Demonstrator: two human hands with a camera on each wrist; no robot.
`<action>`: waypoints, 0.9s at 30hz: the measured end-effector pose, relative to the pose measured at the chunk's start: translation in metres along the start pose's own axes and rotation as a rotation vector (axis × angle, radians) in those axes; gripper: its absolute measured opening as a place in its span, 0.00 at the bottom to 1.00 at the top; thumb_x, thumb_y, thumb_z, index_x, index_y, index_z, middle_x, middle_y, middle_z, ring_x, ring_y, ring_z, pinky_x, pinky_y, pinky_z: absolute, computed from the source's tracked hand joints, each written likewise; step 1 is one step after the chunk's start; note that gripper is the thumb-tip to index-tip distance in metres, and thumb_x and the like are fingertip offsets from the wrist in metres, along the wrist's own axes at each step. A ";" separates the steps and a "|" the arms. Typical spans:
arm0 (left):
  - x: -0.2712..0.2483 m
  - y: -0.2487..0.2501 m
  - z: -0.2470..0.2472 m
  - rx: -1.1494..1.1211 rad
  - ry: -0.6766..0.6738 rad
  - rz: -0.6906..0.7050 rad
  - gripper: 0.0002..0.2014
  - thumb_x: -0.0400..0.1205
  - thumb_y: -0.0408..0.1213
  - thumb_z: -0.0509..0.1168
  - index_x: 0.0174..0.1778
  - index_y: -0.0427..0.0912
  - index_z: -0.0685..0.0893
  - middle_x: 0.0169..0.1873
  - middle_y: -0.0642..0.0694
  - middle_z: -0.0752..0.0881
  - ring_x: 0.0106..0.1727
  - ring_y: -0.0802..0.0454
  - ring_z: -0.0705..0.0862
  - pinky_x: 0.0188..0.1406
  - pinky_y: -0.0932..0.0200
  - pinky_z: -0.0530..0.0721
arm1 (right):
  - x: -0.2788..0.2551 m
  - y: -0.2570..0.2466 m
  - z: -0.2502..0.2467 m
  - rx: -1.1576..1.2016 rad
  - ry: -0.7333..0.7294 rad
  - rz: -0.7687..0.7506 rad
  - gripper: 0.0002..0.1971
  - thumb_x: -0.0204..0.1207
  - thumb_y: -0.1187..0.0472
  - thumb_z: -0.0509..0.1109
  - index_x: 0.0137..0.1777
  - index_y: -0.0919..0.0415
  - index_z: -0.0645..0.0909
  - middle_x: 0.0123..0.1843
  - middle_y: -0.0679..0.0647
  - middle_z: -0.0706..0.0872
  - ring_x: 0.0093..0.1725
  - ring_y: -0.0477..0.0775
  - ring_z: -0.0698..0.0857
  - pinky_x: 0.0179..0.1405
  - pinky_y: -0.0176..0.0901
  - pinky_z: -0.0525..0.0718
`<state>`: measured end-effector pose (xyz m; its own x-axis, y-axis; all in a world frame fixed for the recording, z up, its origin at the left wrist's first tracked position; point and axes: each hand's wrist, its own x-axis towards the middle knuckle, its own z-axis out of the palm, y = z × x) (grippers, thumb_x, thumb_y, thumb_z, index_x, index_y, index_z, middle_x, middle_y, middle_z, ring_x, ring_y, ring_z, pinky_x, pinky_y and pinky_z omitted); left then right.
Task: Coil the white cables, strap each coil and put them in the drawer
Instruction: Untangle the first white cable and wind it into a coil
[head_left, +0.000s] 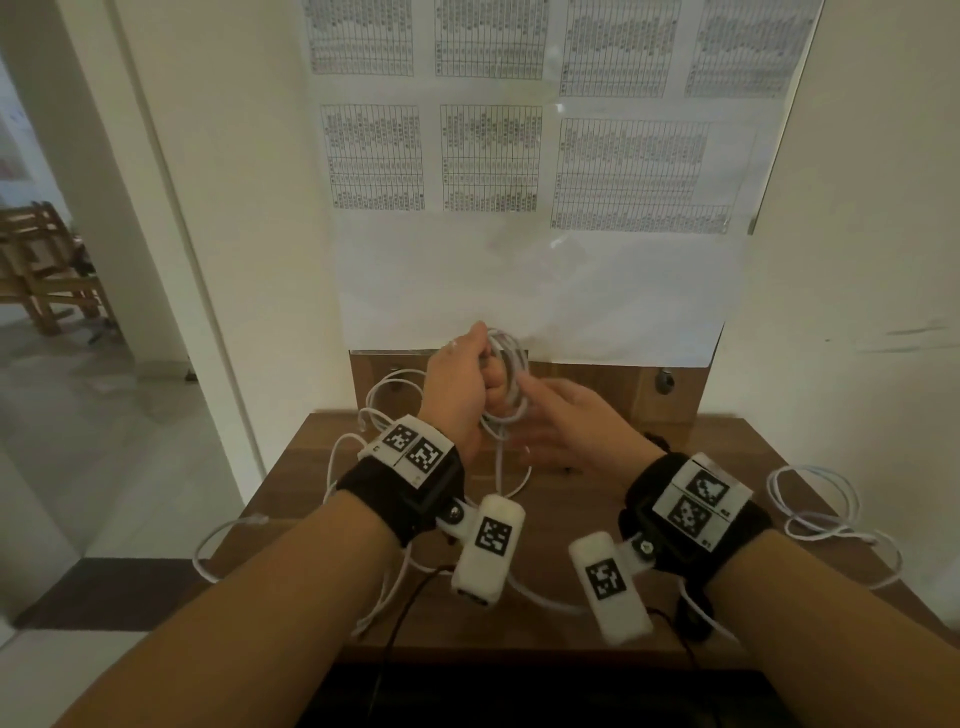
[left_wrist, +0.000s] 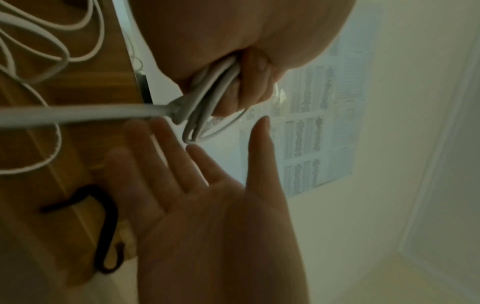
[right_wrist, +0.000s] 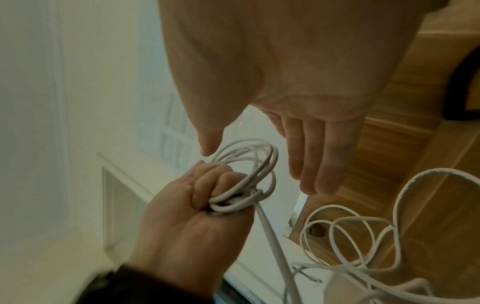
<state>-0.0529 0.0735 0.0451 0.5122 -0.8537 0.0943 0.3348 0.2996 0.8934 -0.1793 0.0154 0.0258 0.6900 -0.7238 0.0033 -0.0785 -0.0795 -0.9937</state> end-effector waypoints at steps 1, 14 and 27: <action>0.004 0.003 -0.004 0.044 0.038 0.036 0.25 0.91 0.45 0.55 0.25 0.48 0.70 0.15 0.53 0.66 0.13 0.56 0.62 0.13 0.66 0.64 | -0.008 0.000 0.001 -0.084 -0.052 0.024 0.26 0.83 0.40 0.65 0.73 0.58 0.76 0.58 0.58 0.92 0.50 0.55 0.93 0.45 0.47 0.92; 0.022 0.006 -0.027 0.556 0.075 0.246 0.17 0.91 0.47 0.55 0.42 0.41 0.77 0.26 0.49 0.84 0.20 0.57 0.74 0.23 0.62 0.74 | -0.034 -0.033 -0.036 -0.654 -0.512 -0.081 0.08 0.78 0.60 0.76 0.55 0.57 0.90 0.30 0.47 0.88 0.29 0.46 0.84 0.44 0.45 0.87; -0.019 -0.007 -0.002 0.004 -0.325 -0.234 0.23 0.90 0.53 0.53 0.38 0.42 0.82 0.21 0.48 0.77 0.18 0.55 0.72 0.20 0.62 0.73 | 0.013 -0.016 -0.036 -0.352 0.359 -0.403 0.12 0.76 0.50 0.78 0.43 0.59 0.88 0.43 0.56 0.90 0.40 0.50 0.88 0.44 0.47 0.89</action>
<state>-0.0630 0.0882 0.0356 0.1448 -0.9892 0.0217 0.4094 0.0799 0.9088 -0.1952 -0.0173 0.0460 0.4355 -0.7699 0.4664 -0.1372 -0.5688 -0.8109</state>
